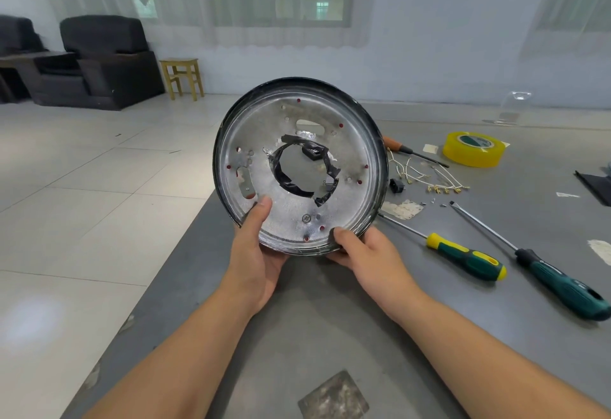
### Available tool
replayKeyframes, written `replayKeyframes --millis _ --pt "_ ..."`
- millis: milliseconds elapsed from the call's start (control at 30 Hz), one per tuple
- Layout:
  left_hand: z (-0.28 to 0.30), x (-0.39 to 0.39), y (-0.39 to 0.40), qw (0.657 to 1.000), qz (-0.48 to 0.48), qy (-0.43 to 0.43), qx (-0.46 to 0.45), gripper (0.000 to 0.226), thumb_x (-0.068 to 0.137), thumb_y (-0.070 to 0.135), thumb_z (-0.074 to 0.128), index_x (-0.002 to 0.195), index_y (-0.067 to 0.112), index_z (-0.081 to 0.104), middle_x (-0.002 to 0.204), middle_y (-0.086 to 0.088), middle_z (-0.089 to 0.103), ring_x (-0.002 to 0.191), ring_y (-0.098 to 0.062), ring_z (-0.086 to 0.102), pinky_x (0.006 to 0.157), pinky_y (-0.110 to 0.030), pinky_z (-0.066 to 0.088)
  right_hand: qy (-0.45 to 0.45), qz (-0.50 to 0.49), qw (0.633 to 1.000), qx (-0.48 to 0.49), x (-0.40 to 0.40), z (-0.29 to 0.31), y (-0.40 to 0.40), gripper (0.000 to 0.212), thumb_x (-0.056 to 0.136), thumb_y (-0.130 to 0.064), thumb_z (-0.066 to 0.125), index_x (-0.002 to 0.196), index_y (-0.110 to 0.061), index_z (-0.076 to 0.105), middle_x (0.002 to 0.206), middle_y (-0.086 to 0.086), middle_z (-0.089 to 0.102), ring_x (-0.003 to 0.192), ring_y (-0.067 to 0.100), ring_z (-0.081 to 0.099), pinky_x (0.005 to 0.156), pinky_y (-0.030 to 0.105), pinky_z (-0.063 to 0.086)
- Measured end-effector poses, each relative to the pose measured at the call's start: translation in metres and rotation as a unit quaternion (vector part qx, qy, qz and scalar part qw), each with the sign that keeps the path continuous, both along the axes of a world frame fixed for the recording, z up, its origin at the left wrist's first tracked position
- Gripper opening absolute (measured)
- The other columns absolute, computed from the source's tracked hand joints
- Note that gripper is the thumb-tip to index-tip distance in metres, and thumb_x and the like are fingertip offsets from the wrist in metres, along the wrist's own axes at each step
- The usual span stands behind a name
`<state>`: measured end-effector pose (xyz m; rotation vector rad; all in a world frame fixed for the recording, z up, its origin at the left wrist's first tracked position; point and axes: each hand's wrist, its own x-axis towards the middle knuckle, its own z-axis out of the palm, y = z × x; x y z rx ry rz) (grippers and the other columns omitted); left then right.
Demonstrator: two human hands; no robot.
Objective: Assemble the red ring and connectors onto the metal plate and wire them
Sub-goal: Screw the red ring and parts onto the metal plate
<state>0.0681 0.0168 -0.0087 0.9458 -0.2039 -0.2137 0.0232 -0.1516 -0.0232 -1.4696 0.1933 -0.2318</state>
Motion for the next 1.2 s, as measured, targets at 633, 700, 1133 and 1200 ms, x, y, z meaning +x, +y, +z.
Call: replayKeyframes --millis 633,700,1133,1200 --pt "0.007 0.011 -0.017 0.983 0.011 0.137 -0.119 0.08 0.096 0.081 0.04 0.143 0.022 0.064 0.139 -0.008 0.069 0.127 -0.033 0.066 0.105 -0.051 0.054 0.038 -0.003 0.999 -0.016 0.007 0.003 0.007 0.027 0.089 -0.024 0.062 0.106 -0.01 0.076 0.104 -0.001 0.08 0.092 0.019 0.078 0.101 0.047 0.056" --pt "0.005 0.012 -0.023 0.977 0.043 0.143 -0.15 0.068 0.097 0.069 0.048 0.142 0.022 0.065 0.139 -0.009 0.069 0.128 -0.035 0.066 0.111 -0.054 0.05 0.039 0.017 0.999 -0.029 0.004 0.003 0.009 0.031 0.084 -0.03 0.066 0.108 -0.014 0.077 0.106 -0.002 0.079 0.099 0.017 0.076 0.103 0.045 0.054" --pt "0.003 0.023 0.009 0.982 0.016 0.102 -0.157 0.052 0.101 0.055 0.048 0.129 0.022 0.076 0.135 -0.008 0.071 0.121 -0.033 0.07 0.092 -0.05 0.06 0.04 -0.021 0.994 0.102 0.016 0.015 -0.009 0.015 0.1 -0.022 0.06 0.116 -0.021 0.062 0.108 0.005 0.077 0.09 0.02 0.078 0.075 0.039 0.064" --pt "0.004 0.022 0.012 0.984 -0.005 0.114 -0.137 0.054 0.098 0.059 0.05 0.128 0.022 0.076 0.134 -0.009 0.072 0.118 -0.033 0.072 0.091 -0.051 0.061 0.048 -0.02 0.992 0.113 0.015 0.017 -0.012 0.017 0.099 -0.016 0.058 0.114 -0.02 0.065 0.094 0.002 0.079 0.082 0.017 0.077 0.072 0.037 0.062"
